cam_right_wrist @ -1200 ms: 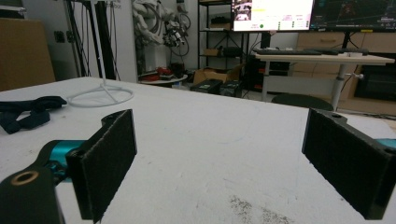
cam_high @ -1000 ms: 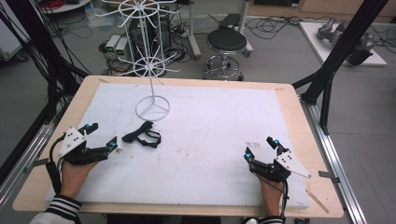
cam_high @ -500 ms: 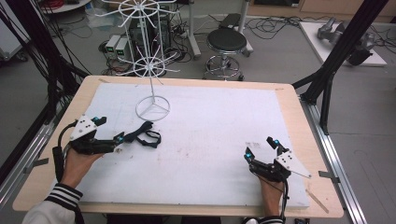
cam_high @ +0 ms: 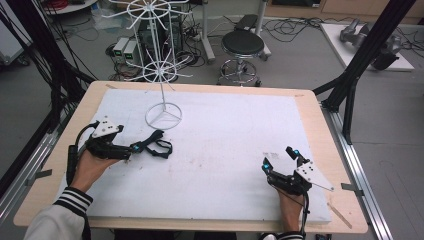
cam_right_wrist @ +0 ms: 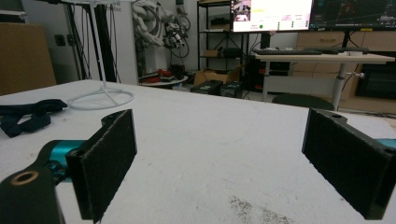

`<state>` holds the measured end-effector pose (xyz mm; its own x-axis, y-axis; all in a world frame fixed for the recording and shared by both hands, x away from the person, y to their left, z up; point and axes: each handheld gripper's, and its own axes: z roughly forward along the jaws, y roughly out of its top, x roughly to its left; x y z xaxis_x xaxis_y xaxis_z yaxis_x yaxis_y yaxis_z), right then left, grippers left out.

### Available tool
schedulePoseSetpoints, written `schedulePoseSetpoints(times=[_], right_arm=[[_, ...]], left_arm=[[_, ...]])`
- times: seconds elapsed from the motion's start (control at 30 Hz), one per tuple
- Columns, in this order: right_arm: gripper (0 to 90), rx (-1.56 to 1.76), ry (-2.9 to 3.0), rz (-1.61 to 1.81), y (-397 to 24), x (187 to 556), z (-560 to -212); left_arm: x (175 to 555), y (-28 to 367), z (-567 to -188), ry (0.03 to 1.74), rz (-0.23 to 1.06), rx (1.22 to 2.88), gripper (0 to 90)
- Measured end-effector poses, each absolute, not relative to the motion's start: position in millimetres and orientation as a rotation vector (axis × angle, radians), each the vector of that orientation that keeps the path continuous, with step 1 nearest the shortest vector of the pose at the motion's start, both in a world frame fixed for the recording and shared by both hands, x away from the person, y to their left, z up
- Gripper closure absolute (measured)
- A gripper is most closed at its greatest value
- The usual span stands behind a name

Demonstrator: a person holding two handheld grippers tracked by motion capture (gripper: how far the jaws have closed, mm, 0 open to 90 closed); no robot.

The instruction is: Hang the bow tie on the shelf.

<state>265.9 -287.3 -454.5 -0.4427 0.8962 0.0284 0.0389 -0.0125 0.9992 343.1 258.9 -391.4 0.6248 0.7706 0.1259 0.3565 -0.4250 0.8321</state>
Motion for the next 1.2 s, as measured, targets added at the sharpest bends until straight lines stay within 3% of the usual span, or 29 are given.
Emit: schedulePoseSetpoints(times=[0.5,0.9,1.2], right_arm=[[9.2,1.001,1.557,1.543,-287.5,265.9,-454.6],[9.2,1.003,1.556,1.542,-287.5,265.9,-454.6],[9.2,1.005,1.557,1.544,-287.7,265.8,-454.6]], left_arm=[[360.8,249.8,-402.6,0.930,0.506,2.202,20.3],[371.2,241.7,-413.0,0.965,0.456,2.317,20.6],[374.8,237.2,-418.2,0.973,0.438,2.364,26.9]])
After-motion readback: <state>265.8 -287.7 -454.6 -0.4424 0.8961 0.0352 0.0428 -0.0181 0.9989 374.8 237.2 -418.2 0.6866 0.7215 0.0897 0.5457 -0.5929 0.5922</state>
